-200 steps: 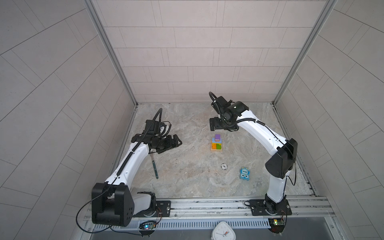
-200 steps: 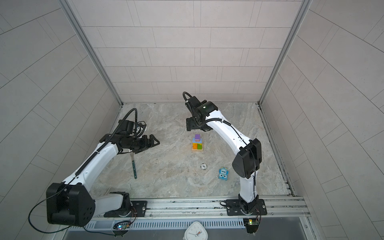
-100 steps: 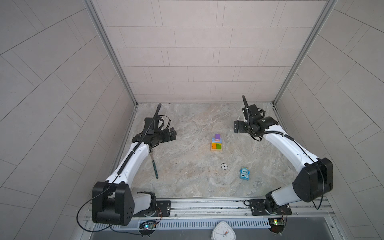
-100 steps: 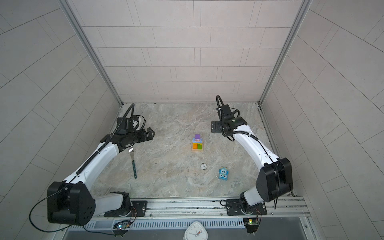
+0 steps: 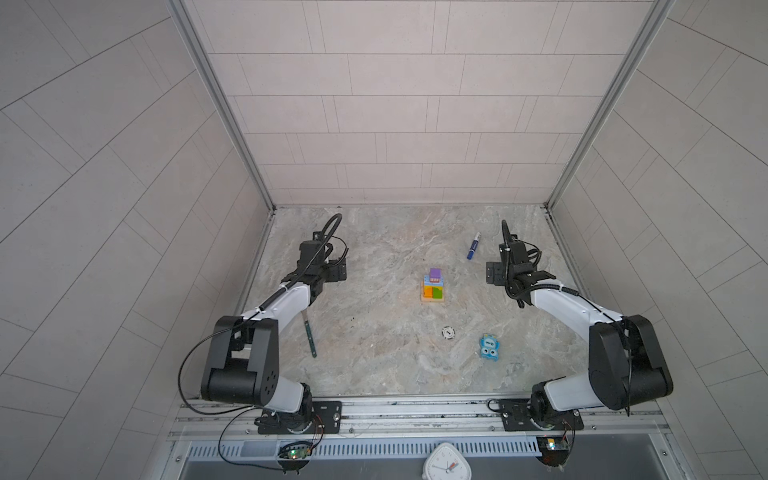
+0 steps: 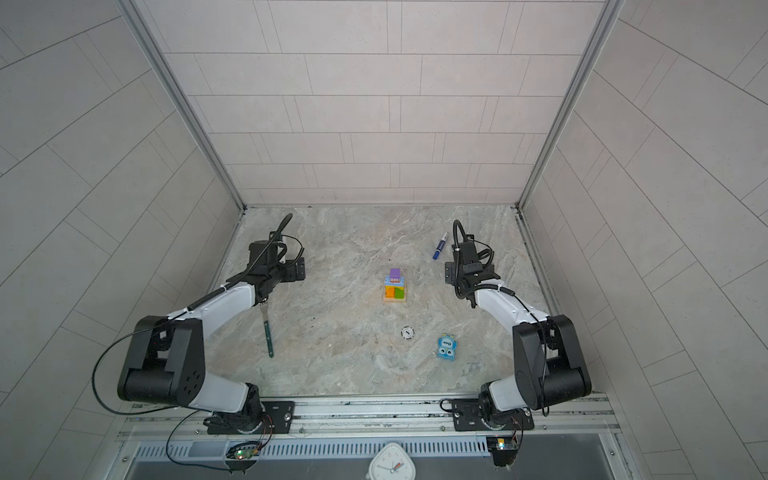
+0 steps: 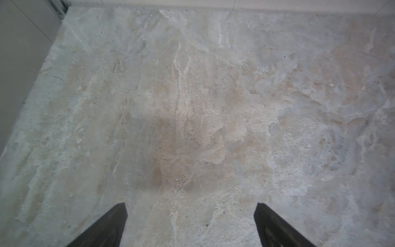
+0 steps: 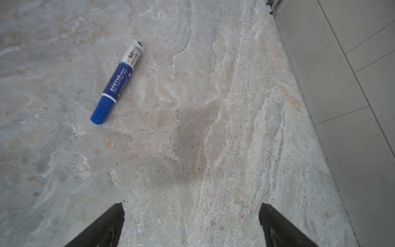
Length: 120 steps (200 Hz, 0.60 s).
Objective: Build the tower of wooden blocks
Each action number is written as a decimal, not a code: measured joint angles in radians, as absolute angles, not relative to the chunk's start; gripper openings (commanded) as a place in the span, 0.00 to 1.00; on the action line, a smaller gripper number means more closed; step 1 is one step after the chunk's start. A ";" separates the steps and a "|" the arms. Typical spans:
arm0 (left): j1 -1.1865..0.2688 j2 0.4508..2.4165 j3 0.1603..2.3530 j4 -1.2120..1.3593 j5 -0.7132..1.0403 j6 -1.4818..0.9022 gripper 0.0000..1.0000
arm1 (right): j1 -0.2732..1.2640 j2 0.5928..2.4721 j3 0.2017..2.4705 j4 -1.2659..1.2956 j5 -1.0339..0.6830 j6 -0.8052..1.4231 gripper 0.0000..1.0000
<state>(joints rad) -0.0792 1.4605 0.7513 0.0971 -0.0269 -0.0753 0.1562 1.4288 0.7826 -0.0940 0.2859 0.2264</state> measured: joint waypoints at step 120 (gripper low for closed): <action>0.019 1.575 0.391 0.787 -0.037 -0.030 1.00 | 0.108 1.551 0.352 0.839 0.378 0.062 1.00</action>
<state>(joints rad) 0.0193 1.5749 0.3908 0.7868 -0.0368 -0.0299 0.1078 1.5509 0.3519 0.8387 0.3779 0.0620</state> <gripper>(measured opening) 0.999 0.997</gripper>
